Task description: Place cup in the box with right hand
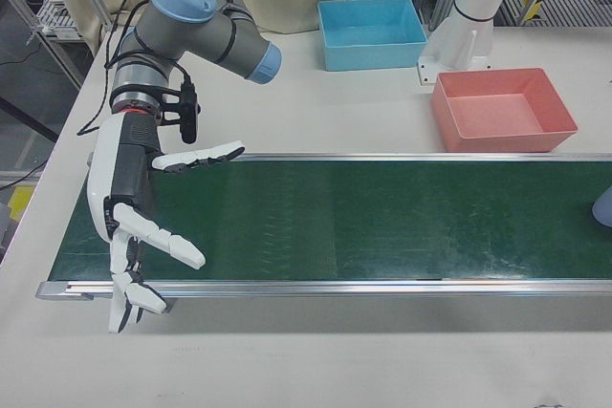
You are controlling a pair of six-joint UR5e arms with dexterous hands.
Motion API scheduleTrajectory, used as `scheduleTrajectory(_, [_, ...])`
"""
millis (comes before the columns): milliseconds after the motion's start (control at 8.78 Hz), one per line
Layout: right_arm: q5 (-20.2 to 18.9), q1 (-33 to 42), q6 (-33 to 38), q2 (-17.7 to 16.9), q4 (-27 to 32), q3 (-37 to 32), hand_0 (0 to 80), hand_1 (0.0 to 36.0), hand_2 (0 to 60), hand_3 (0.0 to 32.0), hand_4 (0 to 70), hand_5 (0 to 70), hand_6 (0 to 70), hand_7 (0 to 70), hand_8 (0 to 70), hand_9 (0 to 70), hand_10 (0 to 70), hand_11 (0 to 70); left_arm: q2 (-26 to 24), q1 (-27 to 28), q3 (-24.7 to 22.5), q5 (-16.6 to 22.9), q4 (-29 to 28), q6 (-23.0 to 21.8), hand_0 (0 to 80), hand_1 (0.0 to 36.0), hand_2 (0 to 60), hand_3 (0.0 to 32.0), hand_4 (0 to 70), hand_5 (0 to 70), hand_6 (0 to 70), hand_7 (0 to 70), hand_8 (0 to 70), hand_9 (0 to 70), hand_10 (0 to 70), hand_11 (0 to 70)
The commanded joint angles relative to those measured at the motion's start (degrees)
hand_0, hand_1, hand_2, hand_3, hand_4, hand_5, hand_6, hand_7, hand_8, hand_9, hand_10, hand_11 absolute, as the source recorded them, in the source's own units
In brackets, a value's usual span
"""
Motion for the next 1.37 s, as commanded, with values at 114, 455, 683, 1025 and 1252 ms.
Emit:
scheduleTrajectory(114, [-0.09,-0.77,-0.09,0.37,-0.09,-0.07,54.5,10.7,0.0,14.4,24.7,5.0,4.7,30.6,0.0,4.7,3.8,7.2,0.0,-0.06,0.0,0.0,0.0,0.06,0.0,0.0,0.0,0.0,0.0,0.0,0.0,0.0,0.0,0.0,0.0,0.0])
scheduleTrajectory(455, [-0.09,-2.01,-0.18,0.37,-0.09,-0.07,54.6,10.7,0.0,13.4,25.8,4.9,5.2,32.9,0.0,5.2,3.7,7.0,0.0,0.03,0.0,0.0,0.0,-0.02,0.0,0.0,0.0,0.0,0.0,0.0,0.0,0.0,0.0,0.0,0.0,0.0])
scheduleTrajectory(683, [-0.09,-2.36,-0.26,0.2,-0.09,-0.16,54.8,10.8,0.0,3.8,29.1,4.9,6.2,33.1,0.3,5.2,3.6,6.7,0.0,-0.06,0.0,0.0,0.0,-0.02,0.0,0.0,0.0,0.0,0.0,0.0,0.0,0.0,0.0,0.0,0.0,0.0])
scheduleTrajectory(1025, [-0.09,-3.15,-0.35,0.55,-0.18,-0.16,54.8,10.9,0.0,0.0,35.4,4.8,9.0,38.0,1.1,6.7,4.3,7.7,0.0,0.03,0.0,0.0,0.0,-0.02,0.0,0.0,0.0,0.0,0.0,0.0,0.0,0.0,0.0,0.0,0.0,0.0])
scheduleTrajectory(1252, [-0.09,-3.06,-0.26,0.55,-0.18,-0.07,55.1,11.2,0.0,0.0,34.3,4.9,9.3,41.4,1.3,7.9,4.5,8.1,0.0,0.03,0.0,0.0,0.0,-0.02,0.0,0.0,0.0,0.0,0.0,0.0,0.0,0.0,0.0,0.0,0.0,0.0])
